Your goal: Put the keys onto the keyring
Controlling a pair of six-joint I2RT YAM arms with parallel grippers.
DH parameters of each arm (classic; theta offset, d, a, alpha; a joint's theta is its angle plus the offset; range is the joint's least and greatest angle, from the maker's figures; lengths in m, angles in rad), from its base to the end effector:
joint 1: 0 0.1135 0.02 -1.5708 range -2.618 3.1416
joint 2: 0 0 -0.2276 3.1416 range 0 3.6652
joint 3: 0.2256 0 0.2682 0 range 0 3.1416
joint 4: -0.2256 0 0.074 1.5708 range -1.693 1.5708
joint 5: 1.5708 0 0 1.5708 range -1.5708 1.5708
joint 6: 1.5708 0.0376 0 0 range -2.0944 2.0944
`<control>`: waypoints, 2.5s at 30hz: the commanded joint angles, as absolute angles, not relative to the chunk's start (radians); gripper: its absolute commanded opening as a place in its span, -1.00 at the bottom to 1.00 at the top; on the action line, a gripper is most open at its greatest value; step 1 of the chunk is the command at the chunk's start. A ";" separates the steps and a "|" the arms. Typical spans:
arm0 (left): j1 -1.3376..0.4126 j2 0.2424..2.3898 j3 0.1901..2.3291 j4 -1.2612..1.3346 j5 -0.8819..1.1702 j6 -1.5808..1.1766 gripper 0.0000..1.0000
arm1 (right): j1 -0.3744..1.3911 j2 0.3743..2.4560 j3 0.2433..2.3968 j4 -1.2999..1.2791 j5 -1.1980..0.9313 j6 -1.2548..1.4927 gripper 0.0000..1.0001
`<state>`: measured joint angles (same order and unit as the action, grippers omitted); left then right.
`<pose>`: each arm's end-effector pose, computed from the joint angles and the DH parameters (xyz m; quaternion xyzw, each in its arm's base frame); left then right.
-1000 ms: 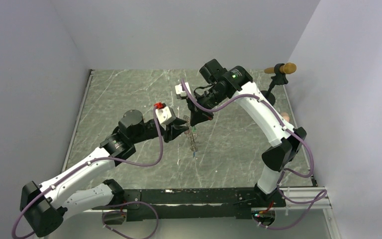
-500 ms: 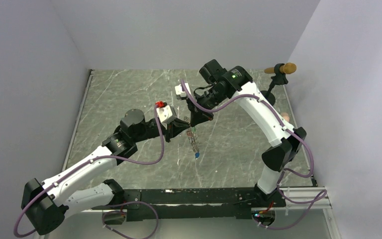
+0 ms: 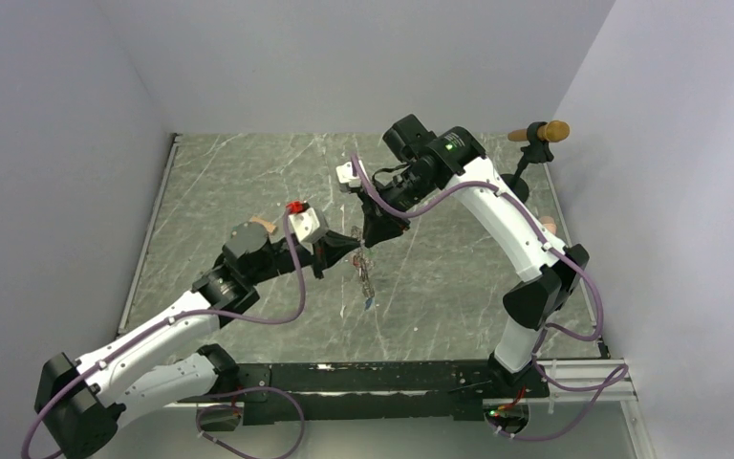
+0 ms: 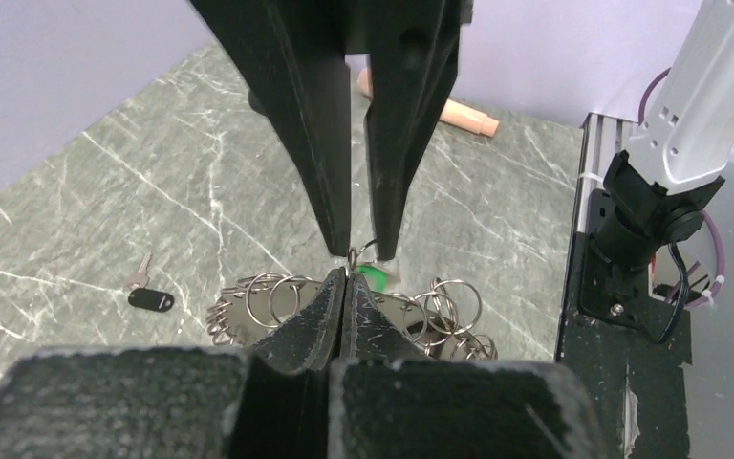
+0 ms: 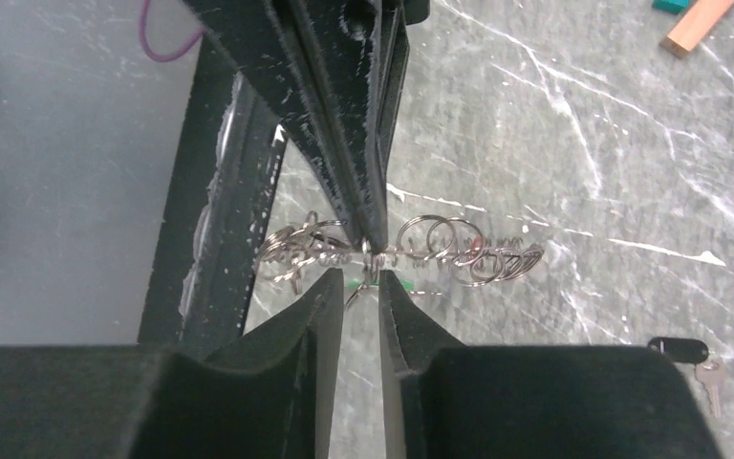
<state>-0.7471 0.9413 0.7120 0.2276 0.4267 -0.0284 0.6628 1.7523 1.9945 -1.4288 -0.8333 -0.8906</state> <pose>0.1820 -0.1897 0.2963 0.3833 0.5949 -0.3998 0.5826 0.2491 0.2297 0.3663 -0.6843 0.5861 0.3748 0.2186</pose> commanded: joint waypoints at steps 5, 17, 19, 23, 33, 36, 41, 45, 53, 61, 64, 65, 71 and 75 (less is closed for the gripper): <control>-0.748 0.838 0.492 0.735 0.337 -0.249 -1.00 | 0.617 1.728 2.078 -1.494 -1.004 -0.947 -0.14; -0.749 0.850 0.367 1.081 0.210 -0.389 -1.00 | 0.606 1.712 2.001 -1.384 -1.023 -0.850 -0.03; -0.751 0.854 0.357 1.101 0.189 -0.400 -1.00 | 0.605 1.708 1.997 -1.362 -1.012 -0.827 -0.03; -0.768 0.861 0.357 1.098 0.120 -0.388 -1.00 | 0.606 1.703 2.014 -1.323 -0.991 -0.776 0.01; -0.832 0.868 0.435 0.914 0.005 -0.287 -1.00 | 0.614 1.698 1.997 -1.181 -0.917 -0.600 0.04; -0.849 0.867 0.449 0.884 -0.020 -0.262 -1.00 | 0.624 1.697 1.989 -1.159 -0.902 -0.574 0.04; -0.860 0.871 0.460 0.872 -0.045 -0.247 -1.00 | 0.637 1.697 1.958 -1.122 -0.872 -0.538 0.05; -0.864 0.866 0.463 0.860 -0.060 -0.239 -1.00 | 0.640 1.693 1.955 -1.117 -0.850 -0.531 0.03; -0.870 0.845 0.472 0.801 -0.103 -0.220 -1.00 | 0.639 1.662 1.970 -1.135 -0.852 -0.550 0.15; -0.882 0.857 0.492 0.791 -0.124 -0.210 -1.00 | 0.647 1.672 1.930 -1.096 -0.824 -0.515 0.15; -0.882 0.856 0.485 0.806 -0.115 -0.207 -1.00 | 0.646 1.668 1.910 -1.088 -0.821 -0.515 0.12; -0.883 0.855 0.480 0.819 -0.108 -0.204 -1.00 | 0.643 1.664 1.902 -1.085 -0.823 -0.515 0.10; -0.882 0.849 0.433 0.912 -0.068 -0.202 -1.00 | 0.604 1.663 1.897 -1.087 -0.897 -0.515 -0.05; -0.882 0.854 0.419 0.964 -0.037 -0.205 -1.00 | 0.604 1.675 1.903 -1.092 -0.961 -0.525 -0.18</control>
